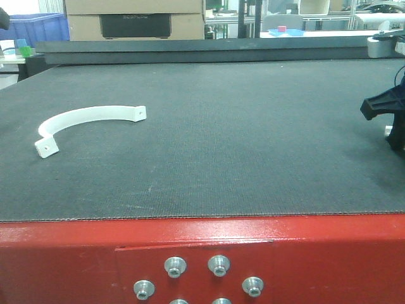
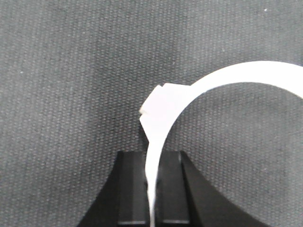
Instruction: Grab PVC pipe and place in blue bin
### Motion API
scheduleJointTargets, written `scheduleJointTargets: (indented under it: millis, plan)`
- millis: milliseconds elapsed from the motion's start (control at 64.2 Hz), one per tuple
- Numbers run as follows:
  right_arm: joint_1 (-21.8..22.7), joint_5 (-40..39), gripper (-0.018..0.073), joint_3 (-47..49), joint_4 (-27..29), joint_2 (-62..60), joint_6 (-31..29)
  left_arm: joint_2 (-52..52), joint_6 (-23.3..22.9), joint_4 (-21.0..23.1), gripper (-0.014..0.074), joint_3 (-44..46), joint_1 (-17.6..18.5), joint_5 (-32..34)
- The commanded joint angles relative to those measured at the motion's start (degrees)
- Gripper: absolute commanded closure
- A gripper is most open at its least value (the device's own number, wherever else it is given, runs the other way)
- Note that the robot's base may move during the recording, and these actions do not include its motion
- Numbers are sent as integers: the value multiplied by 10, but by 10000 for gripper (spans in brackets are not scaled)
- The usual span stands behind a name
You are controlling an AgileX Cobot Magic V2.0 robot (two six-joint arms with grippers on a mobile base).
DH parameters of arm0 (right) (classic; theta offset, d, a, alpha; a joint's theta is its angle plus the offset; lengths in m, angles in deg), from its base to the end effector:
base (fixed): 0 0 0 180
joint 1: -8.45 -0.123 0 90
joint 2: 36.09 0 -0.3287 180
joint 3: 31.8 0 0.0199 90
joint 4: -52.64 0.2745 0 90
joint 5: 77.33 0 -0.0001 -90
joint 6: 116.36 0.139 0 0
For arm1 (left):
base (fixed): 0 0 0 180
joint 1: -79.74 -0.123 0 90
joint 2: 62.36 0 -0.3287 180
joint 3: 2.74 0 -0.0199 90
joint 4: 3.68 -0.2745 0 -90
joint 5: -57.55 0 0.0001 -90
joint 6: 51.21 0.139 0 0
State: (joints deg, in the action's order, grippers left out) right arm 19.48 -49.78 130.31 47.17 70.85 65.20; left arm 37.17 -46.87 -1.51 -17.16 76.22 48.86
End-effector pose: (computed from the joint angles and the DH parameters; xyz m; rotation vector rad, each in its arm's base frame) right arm 0.3885 -0.0820 0.1740 0.1942 2.6564 -0.1402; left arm 0.4296 0.0256 0.2789 -0.0214 2.1407 0.0523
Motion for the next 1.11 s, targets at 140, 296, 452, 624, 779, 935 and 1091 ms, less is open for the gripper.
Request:
scheduleJointTargets:
  millis: [140,296,452,624,779,935,1091]
  plan:
    - [1,11,727,2,17,-57,-2,10,-1,55,384,5,4,-1]
    - [1,16,727,2,34,-125,-2,24,-1,51,384,5,12,-6]
    - [1,25,727,2,55,-185,-2,44,-1,51,384,12,32,-11]
    - [1,38,727,2,67,-235,-2,78,-1,51,384,44,62,-17]
    - [1,54,727,2,67,-263,-2,114,-1,52,381,81,77,-37]
    - [1,54,727,2,67,-272,-2,147,-1,54,381,101,82,-61]
    - [1,54,727,2,67,-272,-2,162,-1,57,381,101,82,-70]
